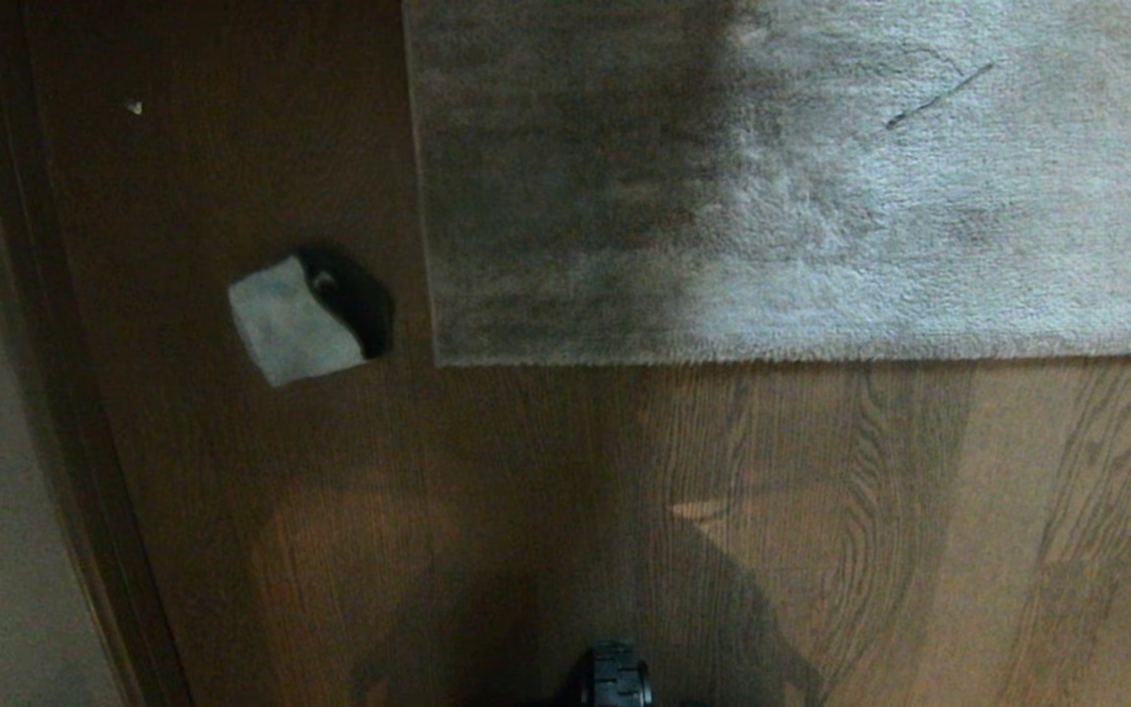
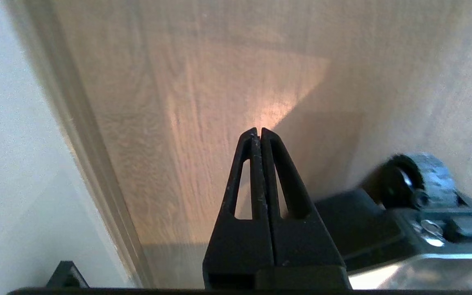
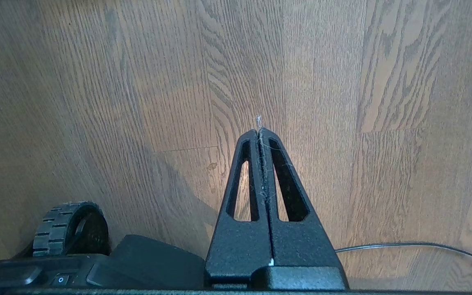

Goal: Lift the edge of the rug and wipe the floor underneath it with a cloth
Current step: Pick up the rag

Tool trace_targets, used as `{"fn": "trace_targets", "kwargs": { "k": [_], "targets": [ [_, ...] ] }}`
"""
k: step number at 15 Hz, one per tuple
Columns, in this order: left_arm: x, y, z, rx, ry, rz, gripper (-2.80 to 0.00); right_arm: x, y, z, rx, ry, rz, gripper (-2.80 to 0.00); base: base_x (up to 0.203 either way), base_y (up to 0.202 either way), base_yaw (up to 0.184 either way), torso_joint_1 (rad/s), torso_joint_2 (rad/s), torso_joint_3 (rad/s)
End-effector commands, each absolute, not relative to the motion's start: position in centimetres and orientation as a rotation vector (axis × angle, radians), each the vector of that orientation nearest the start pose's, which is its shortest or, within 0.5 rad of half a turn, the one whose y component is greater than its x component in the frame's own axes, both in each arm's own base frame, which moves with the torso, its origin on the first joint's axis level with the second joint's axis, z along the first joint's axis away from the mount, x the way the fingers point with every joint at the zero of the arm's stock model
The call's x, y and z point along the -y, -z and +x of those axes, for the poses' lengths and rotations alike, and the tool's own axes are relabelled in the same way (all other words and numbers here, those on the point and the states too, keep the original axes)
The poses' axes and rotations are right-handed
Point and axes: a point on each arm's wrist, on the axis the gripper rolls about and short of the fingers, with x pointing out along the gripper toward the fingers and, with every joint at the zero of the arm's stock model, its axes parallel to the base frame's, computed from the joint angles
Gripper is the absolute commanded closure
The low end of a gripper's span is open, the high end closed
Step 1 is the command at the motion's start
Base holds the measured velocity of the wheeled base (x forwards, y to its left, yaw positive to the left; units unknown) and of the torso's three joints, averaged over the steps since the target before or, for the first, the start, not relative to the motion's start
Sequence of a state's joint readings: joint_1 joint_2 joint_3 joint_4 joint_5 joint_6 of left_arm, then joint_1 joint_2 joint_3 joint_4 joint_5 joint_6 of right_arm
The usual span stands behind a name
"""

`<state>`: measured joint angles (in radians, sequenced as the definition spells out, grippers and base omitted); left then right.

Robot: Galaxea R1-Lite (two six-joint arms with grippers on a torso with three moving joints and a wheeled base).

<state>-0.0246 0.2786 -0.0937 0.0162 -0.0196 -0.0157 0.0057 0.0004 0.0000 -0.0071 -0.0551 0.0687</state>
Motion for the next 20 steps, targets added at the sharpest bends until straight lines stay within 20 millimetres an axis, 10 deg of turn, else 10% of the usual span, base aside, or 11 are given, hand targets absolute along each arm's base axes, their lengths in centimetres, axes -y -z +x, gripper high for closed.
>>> {"fn": "trace_targets", "kwargs": {
  "k": [1, 20],
  "targets": [
    [0.2, -12.1, 2.0, -0.334, 0.084, -0.006, 0.0, 0.1, -7.6, -2.3, 0.009, 0.049, 0.069, 0.0, 0.0, 0.0, 0.0, 0.0, 0.0, 0.0],
    [1.4, -13.9, 9.8, -0.449, 0.139, -0.032, 0.0, 0.1, -7.6, -2.3, 0.009, 0.049, 0.069, 0.0, 0.0, 0.0, 0.0, 0.0, 0.0, 0.0]
  ]
}}
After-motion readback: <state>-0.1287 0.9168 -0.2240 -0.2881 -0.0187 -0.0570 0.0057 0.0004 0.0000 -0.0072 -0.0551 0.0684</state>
